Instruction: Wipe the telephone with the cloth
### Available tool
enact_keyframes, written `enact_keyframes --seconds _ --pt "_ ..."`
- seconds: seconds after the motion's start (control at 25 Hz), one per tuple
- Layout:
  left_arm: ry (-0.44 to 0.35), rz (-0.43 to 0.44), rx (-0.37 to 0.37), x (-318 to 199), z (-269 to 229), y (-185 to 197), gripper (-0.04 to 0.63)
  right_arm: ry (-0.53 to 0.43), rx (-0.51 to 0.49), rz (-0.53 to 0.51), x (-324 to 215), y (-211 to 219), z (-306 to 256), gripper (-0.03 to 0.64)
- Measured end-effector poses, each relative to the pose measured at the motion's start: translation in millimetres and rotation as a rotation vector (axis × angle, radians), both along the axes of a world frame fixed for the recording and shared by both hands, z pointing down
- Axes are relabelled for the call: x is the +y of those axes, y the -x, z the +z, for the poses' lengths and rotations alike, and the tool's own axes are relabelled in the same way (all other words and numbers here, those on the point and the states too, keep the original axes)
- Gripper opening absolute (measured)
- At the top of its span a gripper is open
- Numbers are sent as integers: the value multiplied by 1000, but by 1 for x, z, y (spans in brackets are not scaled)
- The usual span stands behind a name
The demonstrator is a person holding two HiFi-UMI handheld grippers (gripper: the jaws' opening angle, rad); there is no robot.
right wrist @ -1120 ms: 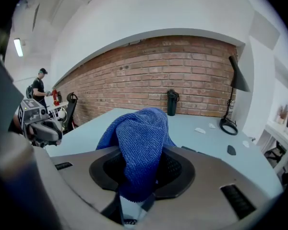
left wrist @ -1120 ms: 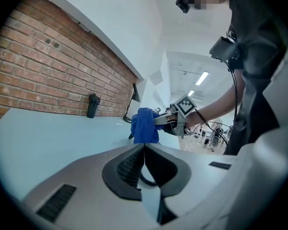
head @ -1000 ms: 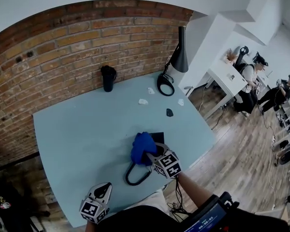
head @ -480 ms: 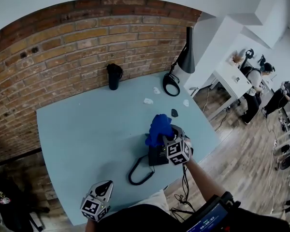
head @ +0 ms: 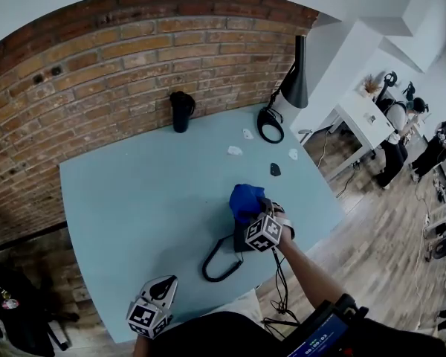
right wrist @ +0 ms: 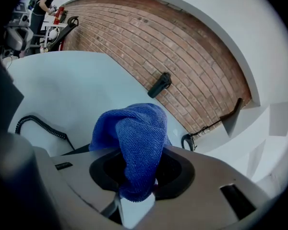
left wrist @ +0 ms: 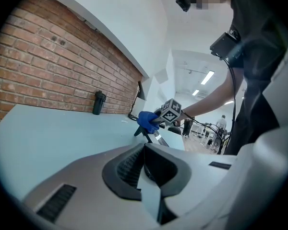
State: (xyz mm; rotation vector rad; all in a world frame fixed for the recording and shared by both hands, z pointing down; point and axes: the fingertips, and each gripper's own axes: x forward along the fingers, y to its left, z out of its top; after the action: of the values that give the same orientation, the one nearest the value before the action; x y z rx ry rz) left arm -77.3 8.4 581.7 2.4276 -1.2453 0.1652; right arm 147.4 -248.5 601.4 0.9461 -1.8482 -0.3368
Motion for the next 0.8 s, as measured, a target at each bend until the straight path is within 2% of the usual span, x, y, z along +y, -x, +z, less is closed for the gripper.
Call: enact_keyframes --seconds 0.24,0.44,0.8 --pt "18 -5 2 -2 5 4 20 62 -102 56 2 4 13 135" --pt "20 30 1 -8 6 -6 20 59 -76 8 7 6 17 130" --pt "23 44 0 -2 10 -9 20 147 -111 14 18 8 24 128"
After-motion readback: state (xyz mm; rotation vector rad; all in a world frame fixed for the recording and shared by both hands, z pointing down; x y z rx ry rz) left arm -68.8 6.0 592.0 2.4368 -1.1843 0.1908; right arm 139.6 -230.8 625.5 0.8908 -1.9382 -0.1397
